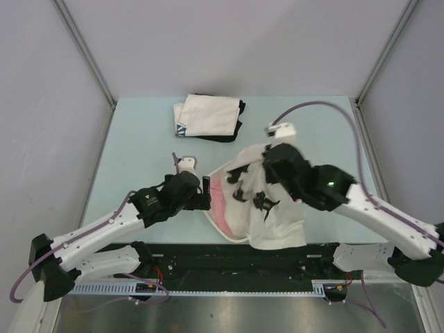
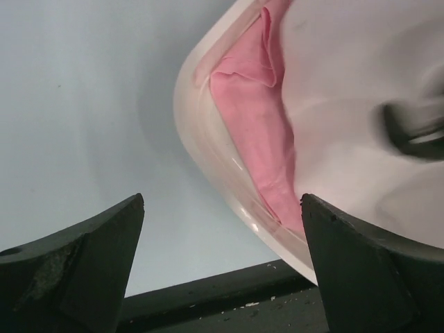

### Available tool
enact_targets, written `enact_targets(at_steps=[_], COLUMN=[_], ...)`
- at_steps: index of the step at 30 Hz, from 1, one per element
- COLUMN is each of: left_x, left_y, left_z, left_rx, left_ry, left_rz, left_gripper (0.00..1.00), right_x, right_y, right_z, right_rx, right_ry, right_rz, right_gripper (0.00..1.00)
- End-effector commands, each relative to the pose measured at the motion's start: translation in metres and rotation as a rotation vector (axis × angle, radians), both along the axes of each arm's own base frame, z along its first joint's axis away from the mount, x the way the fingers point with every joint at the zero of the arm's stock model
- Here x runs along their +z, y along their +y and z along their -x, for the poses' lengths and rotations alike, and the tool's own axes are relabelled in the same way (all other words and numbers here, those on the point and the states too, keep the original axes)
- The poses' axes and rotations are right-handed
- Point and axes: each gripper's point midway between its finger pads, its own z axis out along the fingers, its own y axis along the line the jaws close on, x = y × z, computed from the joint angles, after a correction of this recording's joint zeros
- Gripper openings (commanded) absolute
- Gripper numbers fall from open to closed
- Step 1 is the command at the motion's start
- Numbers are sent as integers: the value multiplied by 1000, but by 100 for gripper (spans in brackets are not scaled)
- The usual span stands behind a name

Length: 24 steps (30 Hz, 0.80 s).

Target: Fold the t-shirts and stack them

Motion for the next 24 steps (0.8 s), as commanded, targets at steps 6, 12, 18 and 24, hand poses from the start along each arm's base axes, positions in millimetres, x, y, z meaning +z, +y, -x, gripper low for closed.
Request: enact_targets(at_steps=[6, 12, 18, 24], left_x=[1, 3, 22, 50], left_y=[-70, -105, -137, -183], left_z=[-10, -12, -27, -11], left_rx=[-178, -252, -308, -457], left_ry=[20, 36, -4, -46], left_rz=[90, 75, 49, 77], left_gripper=[100, 100, 100, 100], right_x=[175, 194, 216, 278], right_y=[-207, -266, -290, -299], right_z=[-37, -47, -55, -49], right_rx=[-616, -891, -999, -1034], right_ry=[-372, -412, -453, -547], right_rz=[49, 69, 7, -52], right_gripper=[0, 0, 0, 0])
